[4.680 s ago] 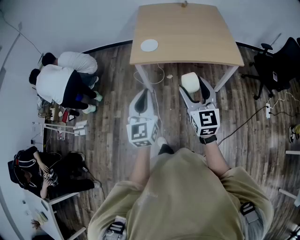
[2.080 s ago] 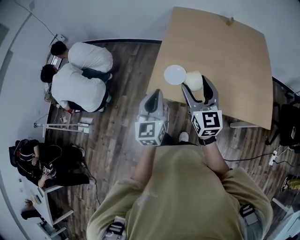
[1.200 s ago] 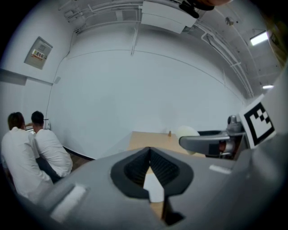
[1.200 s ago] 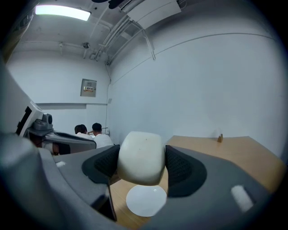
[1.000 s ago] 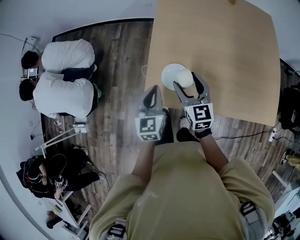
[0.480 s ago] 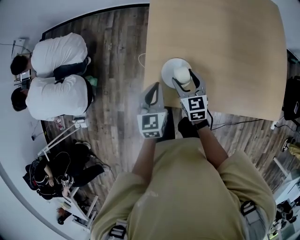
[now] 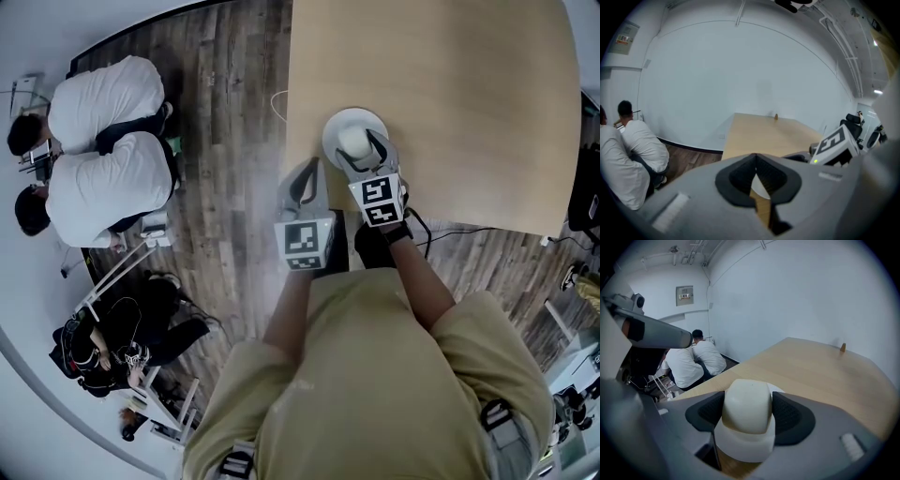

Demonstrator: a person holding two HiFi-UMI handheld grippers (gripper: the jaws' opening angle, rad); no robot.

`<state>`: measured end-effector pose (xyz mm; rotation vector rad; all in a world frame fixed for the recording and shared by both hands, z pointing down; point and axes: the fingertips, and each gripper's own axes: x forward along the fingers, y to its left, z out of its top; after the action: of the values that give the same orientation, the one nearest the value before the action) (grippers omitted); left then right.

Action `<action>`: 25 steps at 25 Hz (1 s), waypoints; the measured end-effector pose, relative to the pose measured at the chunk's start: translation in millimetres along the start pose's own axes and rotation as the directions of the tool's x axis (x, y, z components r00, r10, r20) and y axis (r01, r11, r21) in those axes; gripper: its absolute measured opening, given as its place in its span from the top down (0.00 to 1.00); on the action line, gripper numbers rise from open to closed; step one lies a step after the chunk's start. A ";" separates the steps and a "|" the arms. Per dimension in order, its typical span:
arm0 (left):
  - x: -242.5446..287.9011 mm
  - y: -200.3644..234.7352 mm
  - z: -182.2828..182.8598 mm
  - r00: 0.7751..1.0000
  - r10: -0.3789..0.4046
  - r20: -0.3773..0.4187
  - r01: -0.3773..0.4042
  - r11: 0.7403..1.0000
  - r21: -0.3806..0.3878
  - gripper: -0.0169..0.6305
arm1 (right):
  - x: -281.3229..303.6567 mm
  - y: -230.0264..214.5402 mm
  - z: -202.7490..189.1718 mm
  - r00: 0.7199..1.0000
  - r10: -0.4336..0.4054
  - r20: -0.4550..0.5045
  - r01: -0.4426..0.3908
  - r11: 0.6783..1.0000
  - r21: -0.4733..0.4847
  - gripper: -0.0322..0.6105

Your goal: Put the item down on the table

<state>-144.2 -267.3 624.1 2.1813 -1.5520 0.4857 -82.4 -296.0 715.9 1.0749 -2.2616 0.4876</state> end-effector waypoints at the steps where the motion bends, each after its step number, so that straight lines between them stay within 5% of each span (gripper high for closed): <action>1: 1.1 1.4 -0.1 1.000 0.000 -0.004 0.000 1.000 -0.002 0.97 | 2.7 0.9 -1.9 1.000 -0.003 -0.011 0.003 1.000 -0.001 0.45; 15: 5.3 0.0 -7.6 1.000 0.003 -0.027 -0.003 1.000 -0.010 0.97 | 17.1 -5.1 -25.8 0.992 -0.052 -0.115 0.051 0.999 -0.006 0.45; 25: -2.8 -2.9 4.0 1.000 0.018 -0.003 -0.018 1.000 0.005 0.97 | -3.6 -13.7 -3.3 0.997 -0.063 -0.039 0.064 0.998 0.022 0.44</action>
<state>-142.1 -266.3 618.8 2.1718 -1.5716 0.4986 -68.6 -300.4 717.2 1.1358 -2.1864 0.5052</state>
